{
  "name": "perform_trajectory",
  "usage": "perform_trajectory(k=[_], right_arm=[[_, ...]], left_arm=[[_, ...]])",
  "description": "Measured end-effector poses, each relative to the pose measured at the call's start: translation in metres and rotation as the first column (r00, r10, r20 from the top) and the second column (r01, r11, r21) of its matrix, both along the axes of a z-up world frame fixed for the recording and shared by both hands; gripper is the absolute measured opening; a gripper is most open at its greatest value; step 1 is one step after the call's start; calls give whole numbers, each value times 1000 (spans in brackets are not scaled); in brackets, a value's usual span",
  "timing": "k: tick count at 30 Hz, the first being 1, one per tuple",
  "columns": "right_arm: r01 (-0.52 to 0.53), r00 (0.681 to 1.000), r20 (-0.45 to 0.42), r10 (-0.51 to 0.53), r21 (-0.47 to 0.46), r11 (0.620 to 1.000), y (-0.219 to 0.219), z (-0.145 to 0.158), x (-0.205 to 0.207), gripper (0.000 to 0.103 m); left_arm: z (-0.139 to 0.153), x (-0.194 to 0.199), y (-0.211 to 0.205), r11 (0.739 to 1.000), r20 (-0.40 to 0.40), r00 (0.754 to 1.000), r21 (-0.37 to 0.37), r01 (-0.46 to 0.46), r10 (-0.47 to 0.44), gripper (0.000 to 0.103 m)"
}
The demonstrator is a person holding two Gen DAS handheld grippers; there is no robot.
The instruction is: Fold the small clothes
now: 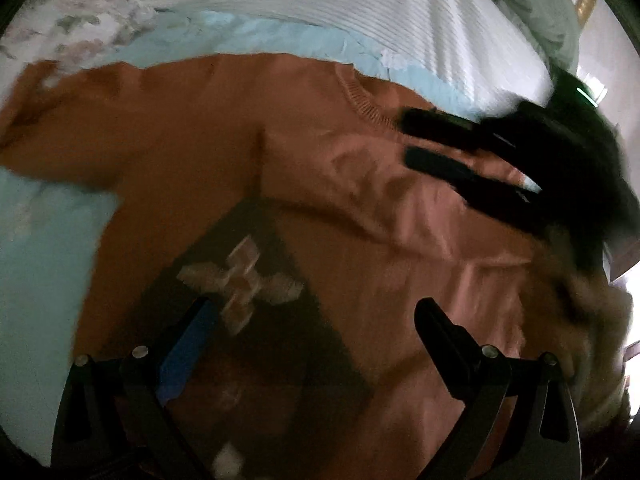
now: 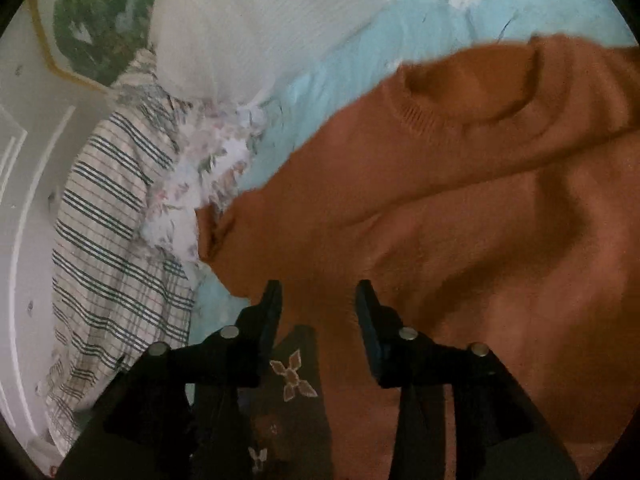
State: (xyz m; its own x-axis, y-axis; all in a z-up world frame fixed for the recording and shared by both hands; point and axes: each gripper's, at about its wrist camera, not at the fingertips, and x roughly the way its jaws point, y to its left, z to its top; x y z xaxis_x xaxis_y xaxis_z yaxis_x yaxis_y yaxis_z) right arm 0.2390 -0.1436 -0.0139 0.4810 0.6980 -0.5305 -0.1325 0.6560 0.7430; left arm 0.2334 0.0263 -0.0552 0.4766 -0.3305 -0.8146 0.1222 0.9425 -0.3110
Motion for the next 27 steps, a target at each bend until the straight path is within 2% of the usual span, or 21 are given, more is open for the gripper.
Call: perform_trajectory(k=[3, 6, 8, 9, 10, 12, 14, 16, 18, 20, 23, 27], right_arm=[[63, 997, 39, -63, 7, 998, -31, 17, -27, 40], [130, 989, 73, -128, -33, 991, -61, 30, -61, 40], [180, 981, 81, -176, -53, 982, -80, 35, -80, 40], [201, 977, 83, -196, -59, 978, -86, 36, -86, 40], [240, 968, 89, -233, -73, 968, -97, 39, -94, 40], [303, 951, 96, -295, -92, 948, -116, 41, -104, 40], [358, 931, 105, -348, -96, 929, -135, 43, -111, 40], [404, 913, 104, -394, -101, 909, -153, 44, -115, 40], [454, 891, 95, -444, -137, 881, -171, 42, -114, 40], [476, 879, 84, -469, -175, 862, -184, 36, -106, 40], [458, 884, 37, -466, -262, 849, -193, 18, -78, 40], [397, 905, -16, -425, -326, 858, -193, -5, -44, 40]], left_arm=[[-16, 47, -3, 998, -56, 998, -55, -2, -1, 100], [-25, 83, -7, 997, -50, 998, -73, -28, 25, 97], [-22, 97, -10, 997, -18, 999, -76, -31, 30, 80], [-21, 103, -14, 997, -8, 1000, -76, -18, 18, 51], [-22, 108, -17, 996, -13, 1000, -86, -4, 3, 19], [-20, 107, -18, 994, -10, 1000, -104, 16, -17, 6], [-7, 102, -16, 1000, 59, 998, -27, 5, -4, 6], [4, 100, -1, 1000, 107, 994, 3, -23, 22, 5], [11, 102, 15, 998, 136, 989, 29, -57, 53, 5], [11, 108, 25, 997, 126, 990, 38, -66, 61, 5], [6, 111, 22, 997, 120, 992, 64, -48, 40, 6], [5, 104, 31, 991, 145, 988, 114, -72, 55, 6]])
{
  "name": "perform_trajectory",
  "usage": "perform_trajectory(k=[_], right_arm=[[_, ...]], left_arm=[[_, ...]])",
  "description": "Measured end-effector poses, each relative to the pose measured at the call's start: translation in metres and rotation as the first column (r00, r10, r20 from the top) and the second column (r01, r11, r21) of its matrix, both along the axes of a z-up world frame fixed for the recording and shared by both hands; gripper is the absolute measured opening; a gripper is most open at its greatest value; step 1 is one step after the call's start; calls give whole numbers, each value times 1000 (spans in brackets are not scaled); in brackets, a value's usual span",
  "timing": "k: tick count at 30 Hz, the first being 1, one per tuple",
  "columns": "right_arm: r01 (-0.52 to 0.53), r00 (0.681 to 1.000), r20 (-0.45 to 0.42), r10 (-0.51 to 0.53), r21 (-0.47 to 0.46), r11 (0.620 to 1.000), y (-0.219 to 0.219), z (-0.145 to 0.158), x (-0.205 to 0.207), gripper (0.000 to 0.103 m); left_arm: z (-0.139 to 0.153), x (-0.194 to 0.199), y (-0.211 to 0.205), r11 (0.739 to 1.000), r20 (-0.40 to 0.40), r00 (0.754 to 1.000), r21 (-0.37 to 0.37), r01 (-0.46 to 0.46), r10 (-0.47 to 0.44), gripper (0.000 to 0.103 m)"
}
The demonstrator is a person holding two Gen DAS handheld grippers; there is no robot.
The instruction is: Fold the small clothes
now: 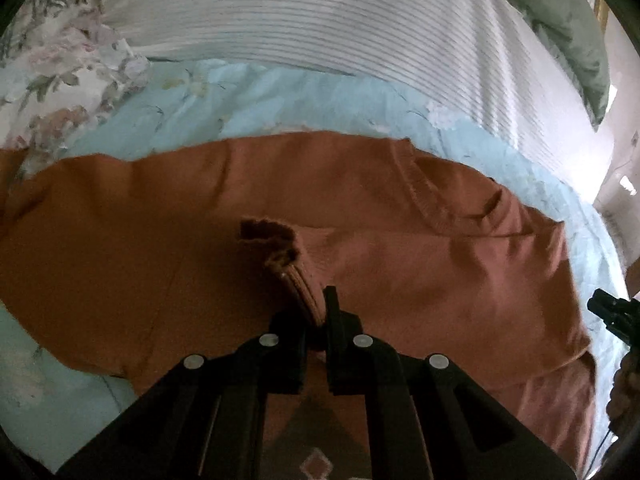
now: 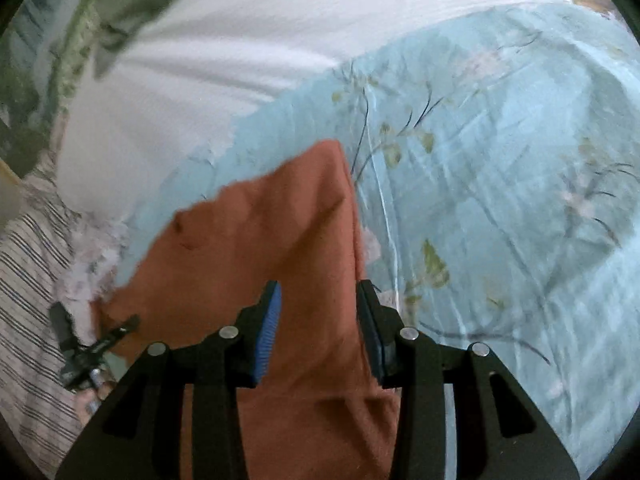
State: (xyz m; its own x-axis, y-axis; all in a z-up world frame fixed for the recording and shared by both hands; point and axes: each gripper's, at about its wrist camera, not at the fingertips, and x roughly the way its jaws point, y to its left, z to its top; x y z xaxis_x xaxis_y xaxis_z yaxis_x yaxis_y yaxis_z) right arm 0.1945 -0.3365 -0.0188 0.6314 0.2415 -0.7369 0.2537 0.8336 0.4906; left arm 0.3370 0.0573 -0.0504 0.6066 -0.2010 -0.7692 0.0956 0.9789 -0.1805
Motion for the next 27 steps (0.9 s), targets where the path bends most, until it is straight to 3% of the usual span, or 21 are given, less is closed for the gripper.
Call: perform_trajectory(k=[3, 6, 9, 10, 11, 14, 16, 19, 23, 25, 26, 27], right_arm=[[-29, 999, -32, 29, -15, 999, 2, -13, 17, 40], [-48, 998, -49, 47, -10, 999, 4, -23, 27, 40], [-61, 997, -57, 60, -3, 998, 5, -32, 33, 39], [-58, 997, -57, 57, -11, 998, 5, -32, 34, 32], [-60, 997, -47, 59, -14, 998, 5, -28, 33, 11], [-31, 999, 13, 32, -82, 996, 2, -7, 21, 11], [-16, 1000, -1, 16, -105, 994, -2, -9, 20, 11], [-6, 997, -77, -7, -163, 987, 1, -14, 23, 14], [21, 1000, 24, -16, -226, 974, 20, 14, 2, 17], [-55, 996, 60, 68, -186, 981, 36, 19, -3, 27], [-119, 991, 45, 127, -153, 981, 45, 14, -2, 41], [-148, 988, 19, 152, -135, 980, 50, 7, 0, 48]], left_arm=[[-6, 3, 11, 1000, -31, 999, -24, -20, 19, 6], [-7, -1, 10, 1000, -16, 1000, 20, -24, 24, 6], [-11, -1, 10, 999, -28, 999, 9, -44, 44, 6], [-12, -1, 11, 999, -33, 998, 4, -50, 51, 6], [-11, -1, 11, 999, -35, 998, -3, -50, 50, 6], [-3, -6, 3, 1000, -7, 1000, 7, -10, 10, 6], [-3, -6, -3, 1000, -2, 1000, 18, 12, -12, 7], [-9, -6, -1, 1000, -23, 1000, 13, 11, -11, 14], [-11, -12, 13, 1000, -26, 1000, -4, -11, 10, 25], [-12, -13, 22, 999, -35, 999, -11, -33, 32, 31], [-12, -15, 28, 999, -37, 998, -17, -44, 44, 31], [-11, -18, 36, 998, -37, 997, -17, -65, 64, 31]])
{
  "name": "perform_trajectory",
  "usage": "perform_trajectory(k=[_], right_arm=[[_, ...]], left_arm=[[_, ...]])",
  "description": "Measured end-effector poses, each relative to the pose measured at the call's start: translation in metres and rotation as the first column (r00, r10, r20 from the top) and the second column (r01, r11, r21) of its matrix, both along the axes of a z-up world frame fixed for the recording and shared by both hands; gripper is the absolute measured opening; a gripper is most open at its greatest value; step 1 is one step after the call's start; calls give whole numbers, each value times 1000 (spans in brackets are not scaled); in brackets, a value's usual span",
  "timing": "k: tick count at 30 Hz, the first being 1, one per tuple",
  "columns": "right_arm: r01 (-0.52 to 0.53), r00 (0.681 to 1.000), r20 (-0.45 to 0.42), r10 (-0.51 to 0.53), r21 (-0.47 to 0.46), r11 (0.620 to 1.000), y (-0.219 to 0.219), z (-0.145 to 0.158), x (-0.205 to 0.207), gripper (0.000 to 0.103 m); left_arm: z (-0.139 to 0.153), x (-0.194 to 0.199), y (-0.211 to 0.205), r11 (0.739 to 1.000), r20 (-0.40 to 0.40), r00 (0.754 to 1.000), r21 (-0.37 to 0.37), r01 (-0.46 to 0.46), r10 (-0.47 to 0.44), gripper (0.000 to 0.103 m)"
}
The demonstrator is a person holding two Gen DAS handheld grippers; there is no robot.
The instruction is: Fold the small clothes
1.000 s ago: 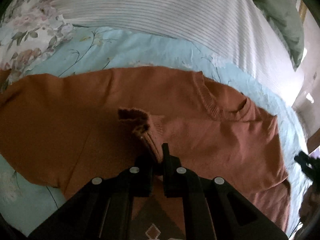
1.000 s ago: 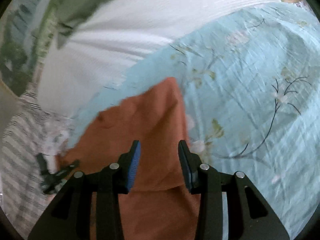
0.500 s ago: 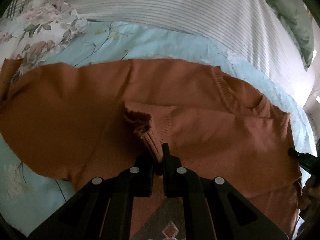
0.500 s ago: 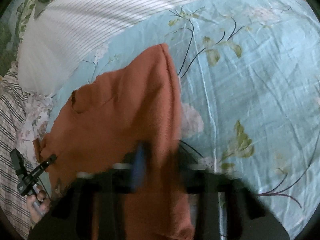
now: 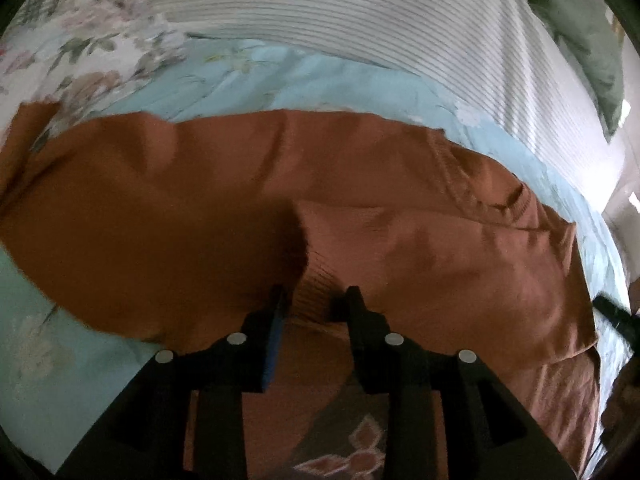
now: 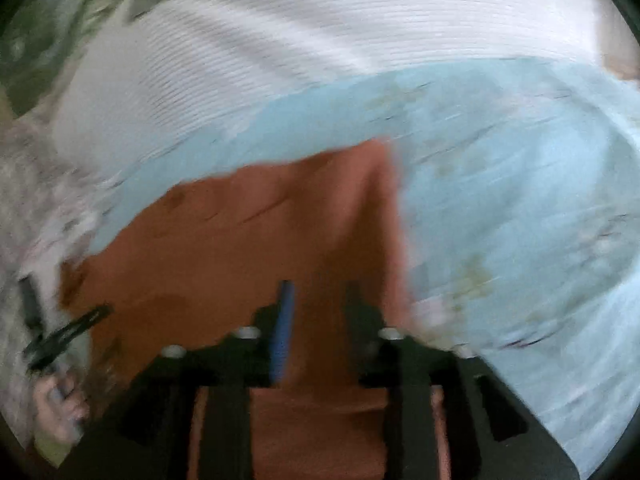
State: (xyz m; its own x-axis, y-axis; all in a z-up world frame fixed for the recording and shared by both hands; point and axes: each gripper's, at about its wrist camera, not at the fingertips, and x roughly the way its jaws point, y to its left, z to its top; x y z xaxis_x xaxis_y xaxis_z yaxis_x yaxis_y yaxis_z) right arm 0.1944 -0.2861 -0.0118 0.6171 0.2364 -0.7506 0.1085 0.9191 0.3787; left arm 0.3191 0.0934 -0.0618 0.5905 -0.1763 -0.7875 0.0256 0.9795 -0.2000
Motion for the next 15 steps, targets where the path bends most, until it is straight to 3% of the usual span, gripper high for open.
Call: perform_trajectory(k=[3, 6, 8, 10, 15], right_arm=[[23, 994, -104, -24, -11, 1000, 1, -22, 1, 48], [30, 997, -68, -27, 53, 998, 1, -9, -11, 48], [-8, 999, -35, 12, 98, 995, 8, 3, -20, 48], [-57, 998, -7, 58, 113, 992, 22, 17, -31, 49], [-130, 991, 13, 130, 127, 983, 46, 19, -56, 57]], left_arm=[[7, -11, 28, 998, 10, 998, 2, -57, 57, 33], [19, -20, 65, 990, 27, 990, 18, -141, 140, 51], [27, -21, 91, 980, 41, 980, 31, -194, 193, 54], [35, -18, 116, 966, 48, 966, 39, -255, 253, 67], [53, -4, 189, 899, 95, 901, 78, -432, 424, 75]])
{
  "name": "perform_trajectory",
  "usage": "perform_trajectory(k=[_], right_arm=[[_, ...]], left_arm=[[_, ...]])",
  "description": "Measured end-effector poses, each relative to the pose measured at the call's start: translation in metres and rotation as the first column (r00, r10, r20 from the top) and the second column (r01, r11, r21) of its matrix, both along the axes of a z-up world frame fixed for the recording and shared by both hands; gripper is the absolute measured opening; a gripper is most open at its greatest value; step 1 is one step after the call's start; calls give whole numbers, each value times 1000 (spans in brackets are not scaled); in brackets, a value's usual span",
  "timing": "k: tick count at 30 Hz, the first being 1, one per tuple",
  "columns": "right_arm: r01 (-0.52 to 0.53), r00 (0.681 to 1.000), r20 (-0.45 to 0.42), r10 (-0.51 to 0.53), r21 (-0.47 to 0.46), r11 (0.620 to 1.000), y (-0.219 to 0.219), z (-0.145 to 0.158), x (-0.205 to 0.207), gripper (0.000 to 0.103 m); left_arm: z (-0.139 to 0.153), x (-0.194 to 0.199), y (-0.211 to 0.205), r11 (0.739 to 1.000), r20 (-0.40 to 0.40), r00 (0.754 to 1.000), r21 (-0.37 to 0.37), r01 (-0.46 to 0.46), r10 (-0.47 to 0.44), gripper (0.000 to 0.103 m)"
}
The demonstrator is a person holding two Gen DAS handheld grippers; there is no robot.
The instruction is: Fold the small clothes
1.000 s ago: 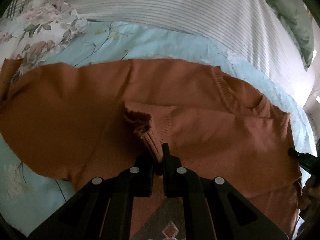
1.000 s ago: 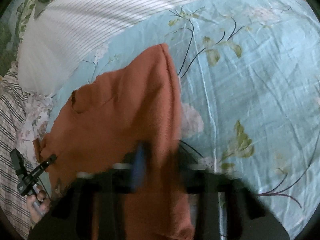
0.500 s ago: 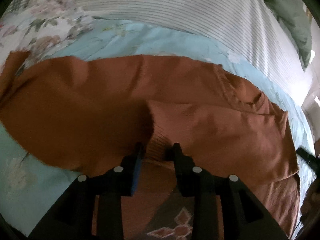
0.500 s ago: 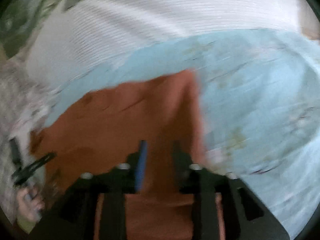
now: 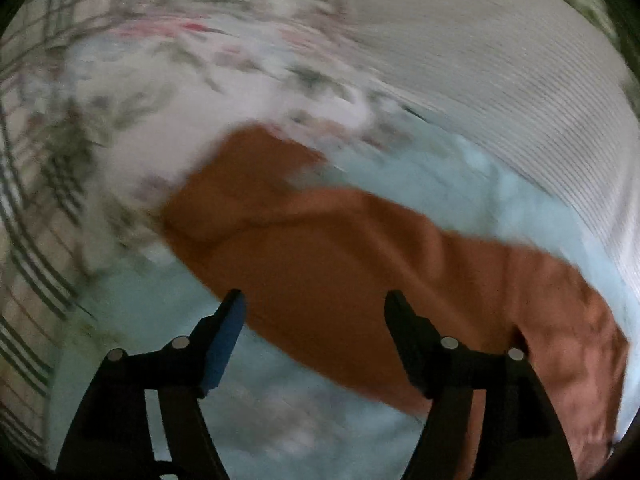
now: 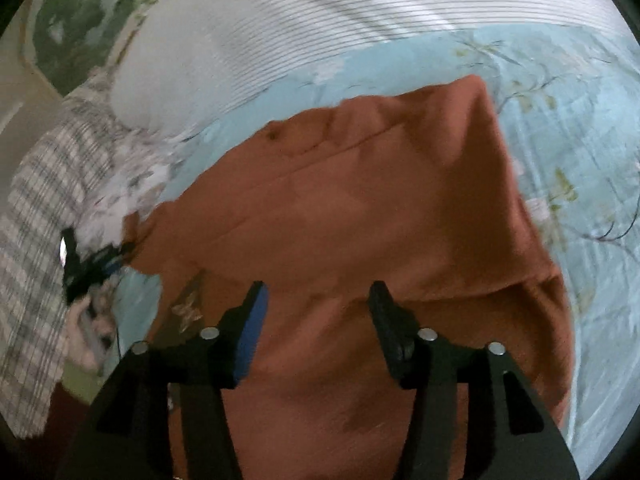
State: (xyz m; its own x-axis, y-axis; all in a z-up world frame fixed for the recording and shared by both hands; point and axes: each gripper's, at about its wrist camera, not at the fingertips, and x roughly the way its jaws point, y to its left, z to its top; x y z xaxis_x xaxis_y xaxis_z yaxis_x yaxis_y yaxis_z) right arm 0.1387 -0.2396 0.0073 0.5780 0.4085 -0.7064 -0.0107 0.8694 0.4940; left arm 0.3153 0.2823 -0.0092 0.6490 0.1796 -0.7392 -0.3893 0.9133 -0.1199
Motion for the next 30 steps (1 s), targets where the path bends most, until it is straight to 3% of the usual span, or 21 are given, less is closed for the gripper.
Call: perform_trajectory(k=[4, 8, 9, 10, 12, 16, 18, 21, 25, 30], right_arm=[[-21, 999, -32, 21, 1, 1000, 11, -8, -4, 57], [-35, 998, -46, 35, 7, 999, 20, -12, -2, 57], [-36, 998, -46, 36, 11, 999, 22, -11, -6, 57], [-35, 998, -47, 36, 14, 999, 23, -12, -6, 57], [-29, 998, -47, 30, 12, 1000, 23, -12, -7, 57], [-18, 999, -36, 18, 16, 1000, 19, -10, -12, 57], [-13, 999, -30, 13, 22, 1000, 18, -9, -14, 57], [-5, 1000, -18, 6, 37, 999, 16, -8, -19, 57], [8, 1000, -2, -8, 55, 998, 12, -3, -25, 57], [34, 999, 18, -35, 65, 997, -2, 5, -36, 57]], left_arm=[[6, 26, 35, 992, -16, 997, 102, -70, 72, 78], [-3, 66, 54, 986, -85, 994, 160, -50, 64, 78], [-6, 71, 53, 985, -100, 993, 166, -41, 59, 69], [-10, 77, 52, 984, -116, 992, 176, -24, 45, 41], [-17, 81, 48, 987, -142, 990, 156, 27, -4, 6], [-3, 58, 35, 988, -60, 998, 148, 40, -31, 4], [11, 42, 26, 995, -1, 998, 80, 56, -56, 4], [35, 18, -10, 991, 75, 989, 35, 126, -128, 4], [65, -5, -95, 953, 170, 939, -1, 303, -299, 4], [67, -16, -208, 867, 217, 854, -61, 494, -472, 4]])
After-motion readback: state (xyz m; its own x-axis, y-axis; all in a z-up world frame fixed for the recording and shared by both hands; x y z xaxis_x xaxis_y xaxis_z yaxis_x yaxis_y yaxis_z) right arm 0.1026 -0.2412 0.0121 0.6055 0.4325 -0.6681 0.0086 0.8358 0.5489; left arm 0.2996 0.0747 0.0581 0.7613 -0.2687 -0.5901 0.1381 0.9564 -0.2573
